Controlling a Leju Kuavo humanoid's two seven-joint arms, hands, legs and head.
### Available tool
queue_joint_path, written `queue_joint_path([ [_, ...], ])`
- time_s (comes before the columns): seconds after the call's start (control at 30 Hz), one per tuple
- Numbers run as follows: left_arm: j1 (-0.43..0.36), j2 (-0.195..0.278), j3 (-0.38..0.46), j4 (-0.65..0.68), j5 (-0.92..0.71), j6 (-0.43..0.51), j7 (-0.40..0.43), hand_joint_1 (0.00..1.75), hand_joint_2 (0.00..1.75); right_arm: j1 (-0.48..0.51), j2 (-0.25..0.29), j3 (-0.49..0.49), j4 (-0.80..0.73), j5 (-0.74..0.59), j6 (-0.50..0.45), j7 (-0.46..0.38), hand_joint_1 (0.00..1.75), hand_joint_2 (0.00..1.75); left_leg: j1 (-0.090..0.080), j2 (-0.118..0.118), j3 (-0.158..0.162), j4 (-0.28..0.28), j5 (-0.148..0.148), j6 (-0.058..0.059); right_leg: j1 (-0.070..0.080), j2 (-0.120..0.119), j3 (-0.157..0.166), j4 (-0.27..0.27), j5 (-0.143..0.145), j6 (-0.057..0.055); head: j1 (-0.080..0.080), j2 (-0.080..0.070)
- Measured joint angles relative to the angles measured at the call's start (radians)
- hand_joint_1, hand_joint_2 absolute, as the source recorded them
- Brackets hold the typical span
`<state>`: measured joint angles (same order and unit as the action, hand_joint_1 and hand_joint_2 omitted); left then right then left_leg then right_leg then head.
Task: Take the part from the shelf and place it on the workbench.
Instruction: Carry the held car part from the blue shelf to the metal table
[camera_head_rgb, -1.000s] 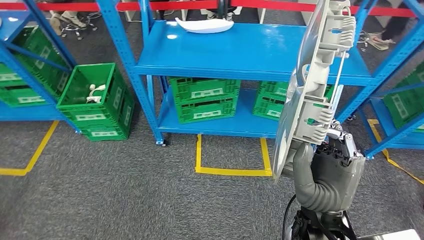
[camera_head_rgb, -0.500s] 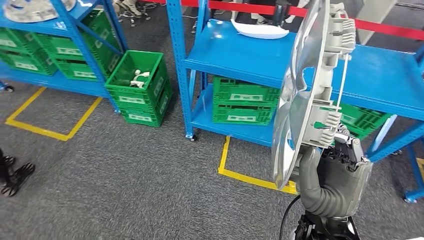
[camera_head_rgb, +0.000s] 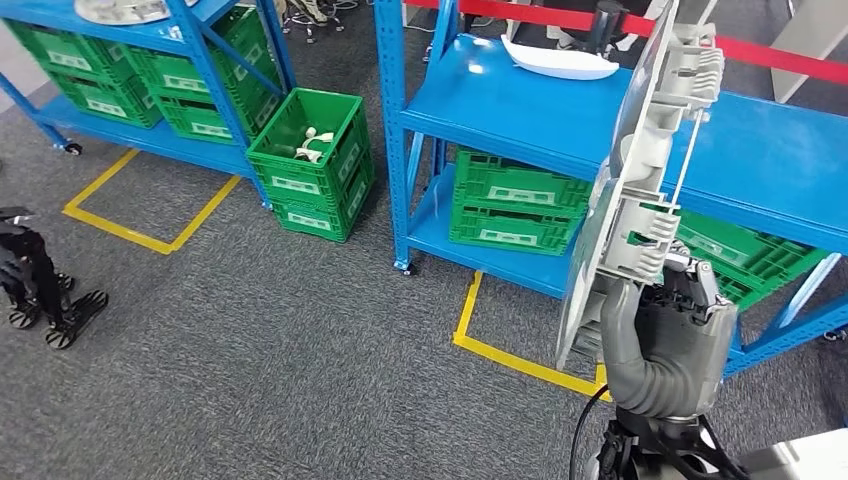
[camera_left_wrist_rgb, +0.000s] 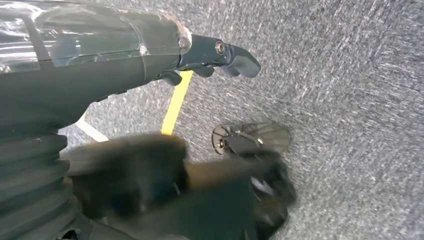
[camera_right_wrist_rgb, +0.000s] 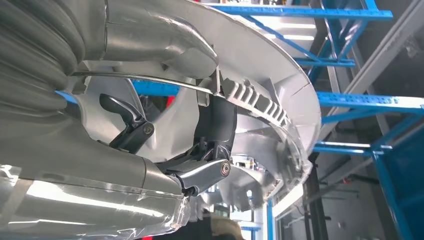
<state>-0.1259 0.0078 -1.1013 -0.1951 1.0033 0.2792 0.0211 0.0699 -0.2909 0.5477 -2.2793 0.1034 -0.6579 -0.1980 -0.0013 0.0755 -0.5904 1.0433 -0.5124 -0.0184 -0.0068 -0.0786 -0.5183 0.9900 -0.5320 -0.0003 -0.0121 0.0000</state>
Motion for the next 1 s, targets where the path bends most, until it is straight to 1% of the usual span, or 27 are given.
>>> queue_joint_path([
  [0.03,-0.001,-0.004,0.000,0.000,-0.001,0.002,0.000,0.00,1.75,0.004,-0.006,-0.007,-0.003,-0.007,0.001,-0.002,1.75,1.75,-0.005,0.012,0.010,-0.022,0.001,0.004,0.002,-0.009,0.000,0.002,-0.002,0.004,0.002,0.000],
  [0.07,-0.001,-0.008,0.000,0.000,-0.001,0.002,0.000,0.00,1.75,0.006,-0.010,-0.013,-0.005,-0.010,0.002,-0.005,1.75,1.75,-0.009,0.008,0.009,-0.026,0.000,0.008,0.003,-0.018,0.000,0.003,-0.003,0.009,0.004,0.000],
  [0.1,-0.001,-0.011,0.000,0.000,-0.001,0.002,0.000,0.00,1.75,0.008,-0.015,-0.018,-0.006,-0.012,0.002,-0.007,1.75,1.75,-0.009,-0.005,0.007,-0.026,0.002,0.014,0.002,-0.029,0.002,0.002,-0.005,0.013,0.006,0.000],
  [0.13,-0.001,-0.013,0.000,0.000,-0.001,0.002,-0.001,0.00,1.75,0.009,-0.018,-0.024,-0.008,-0.013,0.003,-0.009,1.75,1.75,-0.008,-0.018,0.005,-0.027,0.005,0.019,0.000,-0.025,0.002,0.005,-0.012,0.019,0.007,0.000],
  [0.2,-0.002,-0.018,0.000,0.000,-0.001,0.002,-0.001,0.00,1.75,0.014,-0.024,-0.033,-0.010,-0.013,0.004,-0.014,1.75,1.75,-0.003,-0.047,0.003,-0.031,0.012,0.032,-0.005,0.018,-0.016,0.058,-0.055,0.029,0.012,0.000],
  [0.23,-0.003,-0.020,0.000,0.000,-0.001,0.001,0.000,0.00,1.75,0.016,-0.027,-0.036,-0.011,-0.013,0.005,-0.017,1.75,1.75,-0.002,-0.061,0.002,-0.032,0.014,0.036,-0.007,0.047,-0.039,0.115,-0.089,0.032,0.018,0.000],
  [0.27,-0.004,-0.022,0.000,0.000,-0.001,-0.001,0.001,0.00,1.75,0.018,-0.028,-0.039,-0.012,-0.012,0.006,-0.019,1.75,1.75,-0.002,-0.076,0.001,-0.032,0.016,0.039,-0.008,0.064,-0.067,0.184,-0.123,0.033,0.024,0.000],
  [0.3,-0.003,-0.024,0.000,0.000,-0.001,-0.002,0.003,0.00,1.75,0.019,-0.029,-0.041,-0.012,-0.011,0.006,-0.020,1.75,1.75,-0.003,-0.091,0.001,-0.032,0.017,0.041,-0.008,0.071,-0.094,0.245,-0.146,0.033,0.029,0.000],
  [0.33,-0.003,-0.024,0.000,0.000,-0.001,-0.004,0.006,0.00,1.75,0.019,-0.029,-0.043,-0.012,-0.010,0.007,-0.021,1.75,1.75,-0.003,-0.106,0.001,-0.031,0.018,0.042,-0.008,0.073,-0.111,0.281,-0.152,0.033,0.033,0.000],
  [0.37,-0.002,-0.025,0.000,0.000,-0.001,-0.005,0.010,0.00,1.75,0.020,-0.029,-0.044,-0.012,-0.009,0.008,-0.021,1.75,1.75,-0.004,-0.120,0.002,-0.030,0.018,0.042,-0.008,0.075,-0.111,0.279,-0.135,0.031,0.036,0.000],
  [0.4,-0.002,-0.025,0.000,0.000,-0.001,-0.005,0.015,0.00,1.75,0.020,-0.029,-0.045,-0.011,-0.008,0.008,-0.021,1.75,1.75,-0.004,-0.134,0.003,-0.030,0.019,0.042,-0.008,0.079,-0.096,0.239,-0.101,0.028,0.039,0.000],
  [0.47,-0.002,-0.025,0.000,0.000,-0.001,-0.005,0.022,0.00,1.75,0.020,-0.029,-0.048,-0.011,-0.007,0.008,-0.021,1.75,1.75,-0.005,-0.158,0.002,-0.028,0.020,0.040,-0.010,0.107,-0.044,0.109,-0.026,0.022,0.044,0.000],
  [0.5,-0.002,-0.025,0.000,0.000,-0.002,-0.005,0.023,0.00,1.75,0.020,-0.029,-0.049,-0.011,-0.007,0.008,-0.021,1.75,1.75,-0.006,-0.167,-0.001,-0.026,0.021,0.036,-0.011,0.122,-0.024,0.057,-0.006,0.018,0.046,0.000],
  [0.53,-0.002,-0.025,0.000,0.000,-0.002,-0.005,0.024,0.00,1.75,0.020,-0.029,-0.050,-0.011,-0.007,0.007,-0.021,1.75,1.75,-0.006,-0.175,-0.006,-0.024,0.024,0.032,-0.011,0.134,-0.014,0.028,-0.001,0.015,0.046,0.000],
  [0.57,-0.002,-0.025,0.000,0.000,-0.003,-0.004,0.024,0.00,1.75,0.021,-0.029,-0.050,-0.011,-0.006,0.007,-0.021,1.75,1.75,-0.005,-0.181,-0.012,-0.024,0.027,0.026,-0.011,0.136,-0.012,0.019,-0.004,0.012,0.046,0.000],
  [0.6,0.000,-0.025,0.000,0.000,-0.004,-0.004,0.024,0.00,1.75,0.021,-0.029,-0.050,-0.011,-0.006,0.007,-0.021,1.75,1.75,-0.004,-0.189,-0.017,-0.024,0.031,0.019,-0.011,0.130,-0.012,0.013,-0.002,0.009,0.046,0.000],
  [0.63,0.001,-0.024,0.000,0.000,-0.005,-0.003,0.023,0.00,1.75,0.020,-0.029,-0.051,-0.011,-0.005,0.007,-0.021,1.75,1.75,-0.005,-0.182,-0.021,-0.023,0.029,0.014,-0.012,0.121,-0.012,0.009,0.001,0.004,0.045,0.000],
  [0.67,0.002,-0.024,0.000,0.000,-0.006,-0.003,0.022,0.00,1.75,0.021,-0.029,-0.051,-0.011,-0.004,0.007,-0.021,1.75,1.75,-0.007,-0.157,-0.026,-0.013,0.020,0.009,-0.013,0.112,-0.011,0.005,0.004,0.000,0.042,0.000],
  [0.7,0.002,-0.024,0.000,0.000,-0.007,-0.002,0.021,0.00,1.75,0.022,-0.029,-0.051,-0.012,-0.003,0.007,-0.021,1.75,1.75,-0.008,-0.128,-0.040,0.015,0.000,0.003,-0.014,0.101,-0.010,0.000,0.008,-0.005,0.036,0.000],
  [0.73,0.000,-0.023,0.000,0.000,-0.008,-0.001,0.020,0.00,1.75,0.023,-0.029,-0.051,-0.012,-0.002,0.007,-0.021,1.75,1.75,-0.006,-0.095,-0.062,0.064,-0.032,-0.002,-0.014,0.090,-0.009,-0.002,0.009,-0.008,0.029,0.000],
  [0.77,-0.001,-0.024,0.000,0.000,-0.009,-0.001,0.020,0.00,1.75,0.025,-0.029,-0.051,-0.013,-0.001,0.007,-0.021,1.75,1.75,-0.002,-0.075,-0.093,0.129,-0.066,-0.007,-0.013,0.078,-0.009,-0.003,0.010,-0.009,0.022,0.000],
  [0.8,-0.001,-0.024,0.000,0.000,-0.010,-0.001,0.020,0.00,1.75,0.026,-0.029,-0.051,-0.014,0.000,0.007,-0.021,1.75,1.75,0.004,-0.071,-0.123,0.195,-0.094,-0.012,-0.012,0.065,-0.009,-0.002,0.009,-0.010,0.016,0.000],
  [0.83,-0.001,-0.024,0.000,0.000,-0.010,-0.001,0.021,0.00,1.75,0.027,-0.029,-0.051,-0.014,0.001,0.007,-0.021,1.75,1.75,0.008,-0.072,-0.143,0.241,-0.107,-0.016,-0.012,0.053,-0.008,-0.002,0.009,-0.010,0.013,0.000],
  [0.87,0.000,-0.025,0.000,0.000,-0.011,-0.001,0.022,0.00,1.75,0.027,-0.029,-0.051,-0.014,0.001,0.007,-0.021,1.75,1.75,0.010,-0.071,-0.147,0.252,-0.102,-0.018,-0.012,0.041,-0.008,-0.002,0.008,-0.010,0.010,0.000],
  [0.9,0.000,-0.025,0.000,0.000,-0.011,-0.001,0.023,0.00,1.75,0.027,-0.029,-0.051,-0.014,0.001,0.007,-0.021,1.75,1.75,0.011,-0.068,-0.129,0.222,-0.078,-0.019,-0.012,0.031,-0.007,-0.002,0.007,-0.009,0.007,0.000],
  [0.93,0.000,-0.024,0.000,0.000,-0.011,-0.001,0.023,0.00,1.75,0.027,-0.029,-0.051,-0.014,0.002,0.007,-0.021,1.75,1.75,0.011,-0.054,-0.093,0.159,-0.043,-0.018,-0.012,0.021,-0.004,-0.001,0.005,-0.006,0.004,0.000],
  [1.0,-0.002,-0.024,0.000,0.000,-0.012,-0.001,0.024,0.00,1.75,0.027,-0.029,-0.051,-0.014,0.003,0.007,-0.020,1.75,1.75,0.003,-0.003,-0.021,0.029,0.002,-0.011,-0.008,0.005,0.001,0.001,-0.001,0.003,0.000,0.000],
])
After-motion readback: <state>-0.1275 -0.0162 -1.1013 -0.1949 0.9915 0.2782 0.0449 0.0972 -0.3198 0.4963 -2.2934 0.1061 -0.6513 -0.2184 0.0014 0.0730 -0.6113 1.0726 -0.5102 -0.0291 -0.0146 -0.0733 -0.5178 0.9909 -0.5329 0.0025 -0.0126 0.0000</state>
